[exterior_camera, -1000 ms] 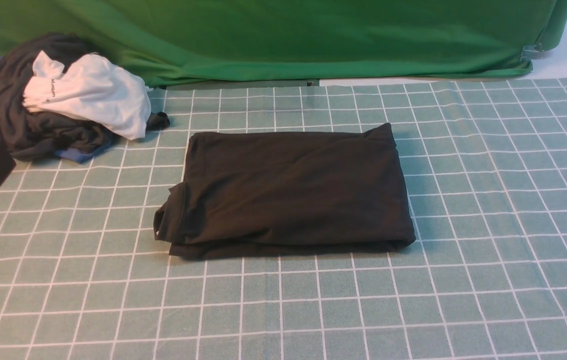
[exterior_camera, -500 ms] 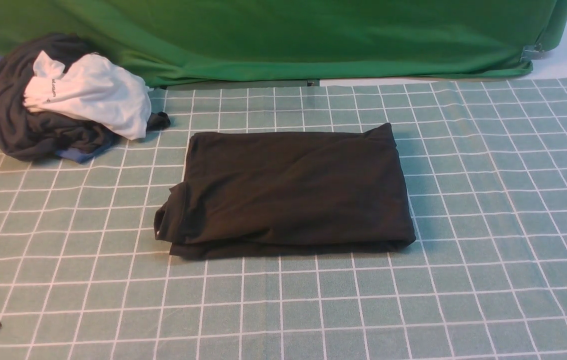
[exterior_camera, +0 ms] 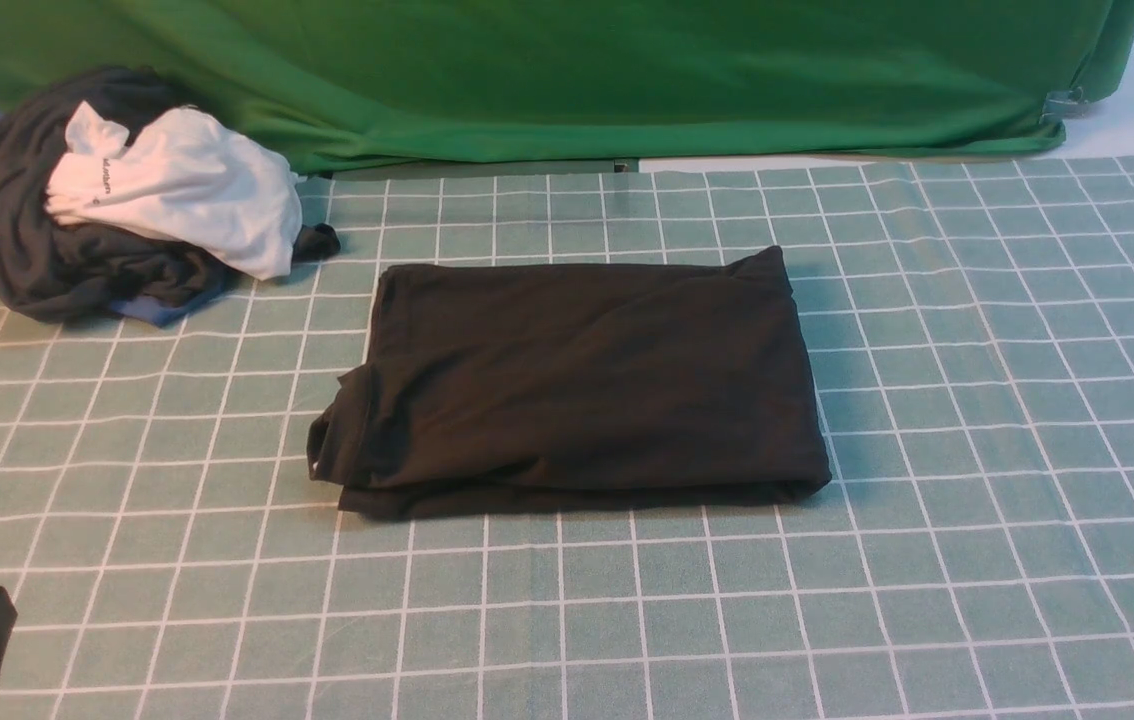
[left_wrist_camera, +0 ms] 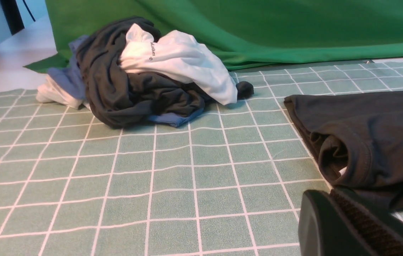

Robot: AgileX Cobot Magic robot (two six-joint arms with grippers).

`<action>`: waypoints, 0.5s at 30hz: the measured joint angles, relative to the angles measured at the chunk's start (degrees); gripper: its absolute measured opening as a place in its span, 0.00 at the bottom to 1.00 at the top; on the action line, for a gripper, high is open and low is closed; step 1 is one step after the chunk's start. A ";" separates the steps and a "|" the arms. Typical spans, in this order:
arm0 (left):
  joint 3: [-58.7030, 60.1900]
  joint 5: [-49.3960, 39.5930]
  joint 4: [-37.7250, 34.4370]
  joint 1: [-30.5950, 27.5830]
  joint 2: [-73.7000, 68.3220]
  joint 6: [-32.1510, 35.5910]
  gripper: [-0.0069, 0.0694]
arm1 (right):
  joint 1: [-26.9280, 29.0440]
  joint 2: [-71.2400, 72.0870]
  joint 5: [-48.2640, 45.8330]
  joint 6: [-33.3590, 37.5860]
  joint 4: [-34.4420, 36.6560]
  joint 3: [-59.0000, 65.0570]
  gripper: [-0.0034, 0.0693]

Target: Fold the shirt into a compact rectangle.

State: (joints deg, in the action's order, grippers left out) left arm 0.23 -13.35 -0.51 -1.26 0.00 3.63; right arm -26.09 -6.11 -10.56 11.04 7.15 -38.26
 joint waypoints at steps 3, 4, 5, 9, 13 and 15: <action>0.00 0.00 -0.63 0.00 0.00 0.00 0.11 | 0.00 0.00 0.00 0.00 0.00 0.00 0.24; 0.00 0.02 -0.70 0.00 0.00 0.00 0.11 | 0.00 0.00 0.00 0.00 0.00 0.00 0.25; 0.00 0.02 -0.83 0.00 0.00 0.00 0.11 | 0.00 0.00 0.00 0.00 0.00 0.00 0.26; 0.00 0.02 -1.01 0.00 0.00 0.00 0.11 | 0.00 0.00 0.00 -0.06 0.00 0.00 0.27; 0.00 0.02 -1.01 0.00 0.00 0.00 0.11 | 0.00 0.00 0.00 -0.17 0.00 0.00 0.28; 0.00 0.02 -1.01 0.00 0.00 0.00 0.11 | 0.00 0.00 0.00 -0.17 0.00 0.00 0.29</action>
State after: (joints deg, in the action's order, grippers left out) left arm 0.23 -13.33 -1.52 -1.26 0.00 3.63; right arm -26.09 -6.11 -10.56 10.88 7.15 -38.26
